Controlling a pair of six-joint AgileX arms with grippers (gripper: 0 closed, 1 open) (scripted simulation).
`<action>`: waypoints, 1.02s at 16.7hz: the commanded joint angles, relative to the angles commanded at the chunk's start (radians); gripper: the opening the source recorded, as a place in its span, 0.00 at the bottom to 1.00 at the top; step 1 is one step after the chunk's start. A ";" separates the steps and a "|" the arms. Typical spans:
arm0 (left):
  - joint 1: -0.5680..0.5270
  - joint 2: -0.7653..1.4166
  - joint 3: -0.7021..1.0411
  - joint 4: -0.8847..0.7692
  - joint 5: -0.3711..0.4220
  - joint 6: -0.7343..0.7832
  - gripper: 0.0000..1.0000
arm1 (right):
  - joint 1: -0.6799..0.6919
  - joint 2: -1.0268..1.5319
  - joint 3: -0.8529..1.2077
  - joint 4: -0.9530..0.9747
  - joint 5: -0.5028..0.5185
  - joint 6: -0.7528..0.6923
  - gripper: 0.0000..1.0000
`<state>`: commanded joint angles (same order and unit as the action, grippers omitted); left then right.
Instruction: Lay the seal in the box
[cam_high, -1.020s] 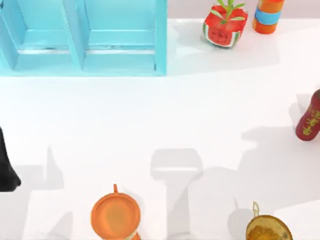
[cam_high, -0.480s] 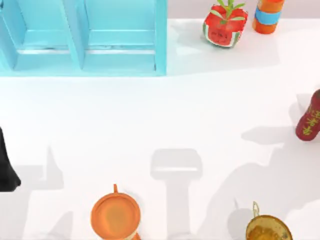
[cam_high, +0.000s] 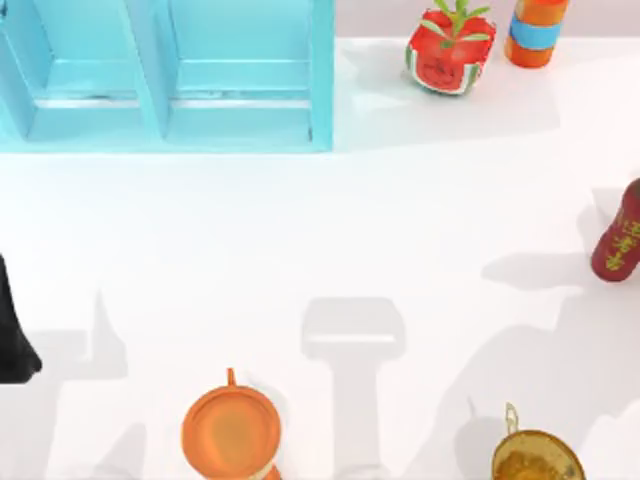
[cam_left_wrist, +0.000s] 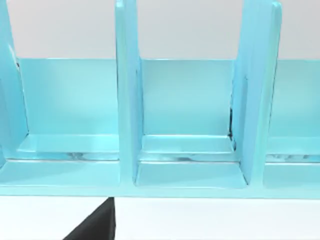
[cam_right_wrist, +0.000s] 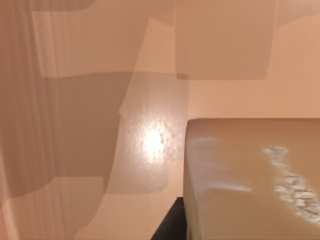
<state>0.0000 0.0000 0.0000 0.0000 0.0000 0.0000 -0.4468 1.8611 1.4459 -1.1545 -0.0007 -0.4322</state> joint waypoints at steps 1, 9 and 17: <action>0.000 0.000 0.000 0.000 0.000 0.000 1.00 | 0.000 0.000 0.000 0.000 0.000 0.000 0.23; 0.000 0.000 0.000 0.000 0.000 0.000 1.00 | 0.000 0.000 0.000 0.000 0.000 0.000 0.83; 0.000 0.000 0.000 0.000 0.000 0.000 1.00 | 0.000 0.000 0.000 0.000 0.000 0.000 1.00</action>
